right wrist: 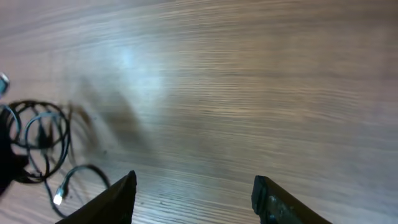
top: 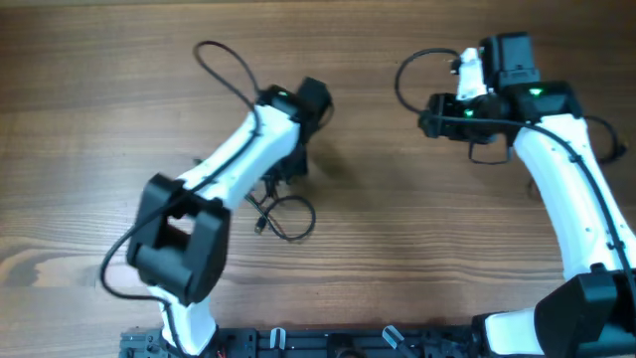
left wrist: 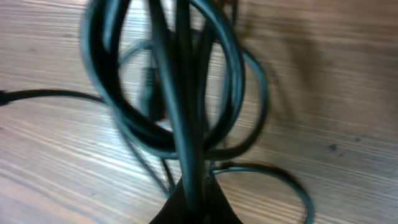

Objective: Untangle cables
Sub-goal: 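Move both grippers back over the loose cable pile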

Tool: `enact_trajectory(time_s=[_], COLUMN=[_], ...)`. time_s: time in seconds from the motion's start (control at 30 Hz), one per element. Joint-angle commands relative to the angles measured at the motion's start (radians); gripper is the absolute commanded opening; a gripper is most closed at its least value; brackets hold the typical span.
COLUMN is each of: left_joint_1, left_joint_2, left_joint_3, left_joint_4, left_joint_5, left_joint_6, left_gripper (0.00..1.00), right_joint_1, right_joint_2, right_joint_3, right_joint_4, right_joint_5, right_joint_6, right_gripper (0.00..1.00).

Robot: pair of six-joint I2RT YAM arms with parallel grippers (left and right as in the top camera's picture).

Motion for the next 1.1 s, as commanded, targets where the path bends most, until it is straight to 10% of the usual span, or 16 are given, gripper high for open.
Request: enact_trajectory(time_s=[0.0,0.17,0.53,0.63,0.77,0.87,1.07], left_joint_1=[-0.051,-0.112,-0.117,-0.115,-0.109,-0.078,-0.074], left_joint_2=[0.076,0.084,-0.047,-0.052,-0.039,-0.038,-0.038], left_joint_3=[0.004,0.008,0.170,0.169,0.169,0.157,-0.006], left_joint_4=[0.059,0.095,0.087,0.103,0.078,0.064,0.191], left_joint_5=[-0.026,-0.026,0.042,0.043,-0.058,-0.082,-0.003], left_joint_6=[-0.043,-0.034,-0.035,-0.049,-0.097,-0.147,-0.177], left_gripper=[0.06,0.52,0.69,0.48,0.44,0.12,0.09], right_joint_1=[-0.053,-0.093,-0.093,-0.093,-0.093,-0.093,-0.093], right_joint_2=[-0.003,0.004,0.004,0.004,0.004,0.004,0.004], right_joint_3=[0.010,0.009,0.009,0.009,0.009,0.009,0.009], right_joint_4=[-0.015,-0.021,-0.029,-0.032,-0.046,-0.048,-0.048], right_joint_5=[0.016,0.016,0.016,0.016,0.016,0.016,0.016], right_joint_6=[0.008,0.008,0.007,-0.001,-0.018,-0.018,-0.018], right_gripper=[0.64,0.66,0.70,0.70,0.70,0.70,0.70])
